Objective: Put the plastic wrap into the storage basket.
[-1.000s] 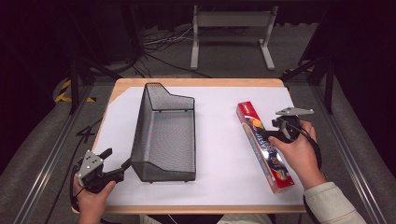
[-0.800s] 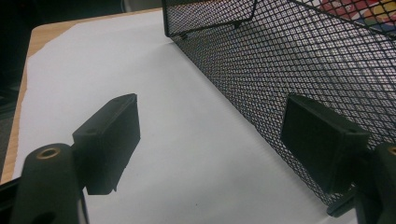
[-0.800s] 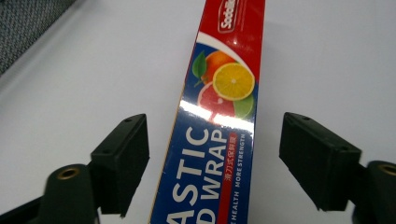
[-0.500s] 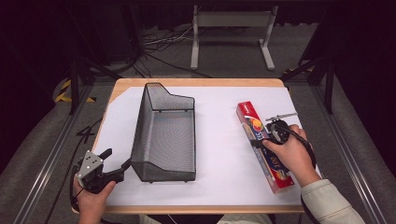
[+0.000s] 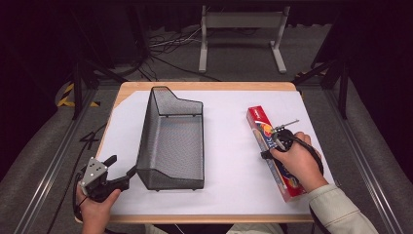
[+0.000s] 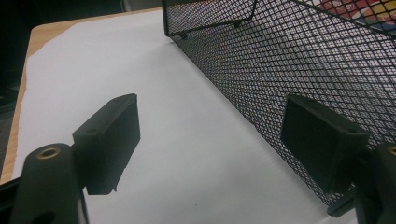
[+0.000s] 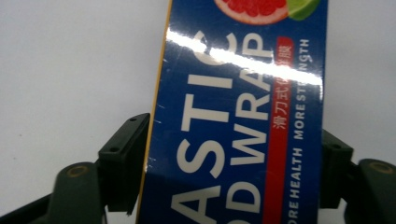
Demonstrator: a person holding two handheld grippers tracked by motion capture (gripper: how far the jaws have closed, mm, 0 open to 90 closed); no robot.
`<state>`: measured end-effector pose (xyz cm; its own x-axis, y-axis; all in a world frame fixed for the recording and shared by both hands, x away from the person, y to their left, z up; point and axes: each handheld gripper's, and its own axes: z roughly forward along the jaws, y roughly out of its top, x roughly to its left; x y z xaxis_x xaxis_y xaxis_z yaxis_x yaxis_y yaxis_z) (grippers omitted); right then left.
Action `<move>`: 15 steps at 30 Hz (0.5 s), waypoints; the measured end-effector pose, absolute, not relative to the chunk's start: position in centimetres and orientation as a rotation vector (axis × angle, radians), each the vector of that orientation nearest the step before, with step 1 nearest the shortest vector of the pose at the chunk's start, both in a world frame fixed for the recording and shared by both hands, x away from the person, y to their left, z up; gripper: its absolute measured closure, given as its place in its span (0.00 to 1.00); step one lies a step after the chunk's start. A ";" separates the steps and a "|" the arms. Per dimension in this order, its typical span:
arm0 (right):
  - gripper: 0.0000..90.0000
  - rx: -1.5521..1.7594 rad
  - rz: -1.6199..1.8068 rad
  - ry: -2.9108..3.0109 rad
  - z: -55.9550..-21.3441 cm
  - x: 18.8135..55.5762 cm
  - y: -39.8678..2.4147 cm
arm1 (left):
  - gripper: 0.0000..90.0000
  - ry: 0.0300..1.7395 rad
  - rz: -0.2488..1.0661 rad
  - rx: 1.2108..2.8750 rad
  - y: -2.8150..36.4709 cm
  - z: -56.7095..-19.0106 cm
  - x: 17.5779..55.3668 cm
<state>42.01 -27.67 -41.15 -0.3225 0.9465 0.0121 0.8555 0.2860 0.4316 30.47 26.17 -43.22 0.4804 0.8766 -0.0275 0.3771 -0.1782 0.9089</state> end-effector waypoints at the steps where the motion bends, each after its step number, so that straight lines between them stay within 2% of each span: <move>1: 0.36 1.674 0.537 2.298 -41.1 42.0 -27.7 | 0.23 1.066 0.650 1.764 26.2 -43.2 30.5; 6: 0.42 1.738 0.535 2.238 -40.9 41.7 -27.6 | 0.23 1.067 0.650 1.764 26.2 -43.2 30.5; 15: 0.44 1.766 0.592 2.203 -40.5 41.5 -28.2 | 0.23 1.069 0.653 1.763 26.2 -43.2 30.5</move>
